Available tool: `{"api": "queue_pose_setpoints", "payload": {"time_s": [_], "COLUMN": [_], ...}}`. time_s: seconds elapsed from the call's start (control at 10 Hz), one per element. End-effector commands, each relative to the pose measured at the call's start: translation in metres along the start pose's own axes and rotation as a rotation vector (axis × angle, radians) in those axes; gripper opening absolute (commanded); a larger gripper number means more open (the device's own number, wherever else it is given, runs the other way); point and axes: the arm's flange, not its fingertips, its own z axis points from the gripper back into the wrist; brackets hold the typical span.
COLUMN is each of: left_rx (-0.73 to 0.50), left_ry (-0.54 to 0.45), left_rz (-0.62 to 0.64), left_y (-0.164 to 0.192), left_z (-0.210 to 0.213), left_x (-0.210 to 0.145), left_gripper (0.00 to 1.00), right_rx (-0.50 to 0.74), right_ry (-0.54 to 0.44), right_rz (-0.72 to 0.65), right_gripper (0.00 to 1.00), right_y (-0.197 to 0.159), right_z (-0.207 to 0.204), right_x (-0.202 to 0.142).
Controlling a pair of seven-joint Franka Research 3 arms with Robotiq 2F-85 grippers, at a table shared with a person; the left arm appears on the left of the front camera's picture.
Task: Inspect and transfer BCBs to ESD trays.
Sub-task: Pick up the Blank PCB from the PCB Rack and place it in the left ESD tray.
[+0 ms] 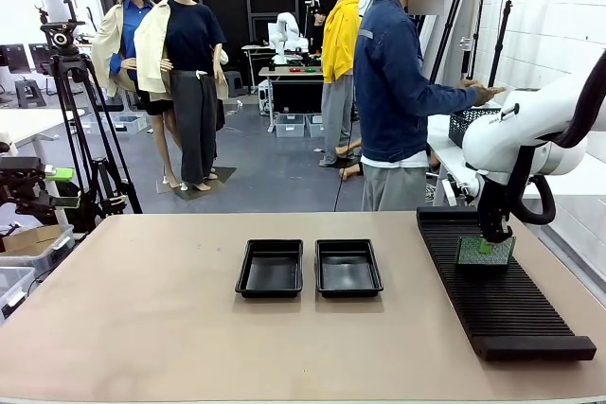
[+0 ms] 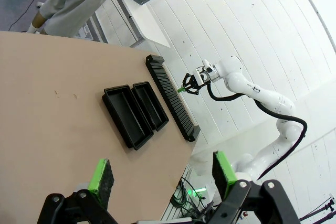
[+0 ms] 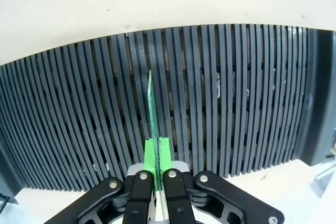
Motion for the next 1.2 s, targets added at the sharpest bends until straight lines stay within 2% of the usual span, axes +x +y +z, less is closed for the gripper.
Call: {"api": "queue_pose_setpoints", "payload": {"time_s": [0.0, 0.4, 1.1], "left_rx": [0.002, 0.002, 0.002], "left_ry": [-0.003, -0.003, -0.003], "left_rz": [0.01, 0.01, 0.01], "left_y": [-0.002, -0.002, -0.002], "left_z": [0.001, 0.001, 0.001], "left_x": [0.001, 0.001, 0.001], "left_gripper": [1.0, 1.0, 1.0], "right_rx": [0.019, 0.006, -0.018], "right_ry": [0.037, 0.031, 0.057], "right_rz": [-0.024, -0.016, -0.014], "right_gripper": [0.0, 0.0, 0.0], "right_y": [-0.006, -0.003, 0.024], "right_z": [0.002, 0.027, 0.1], "right_x": [-0.001, 0.004, 0.04]}}
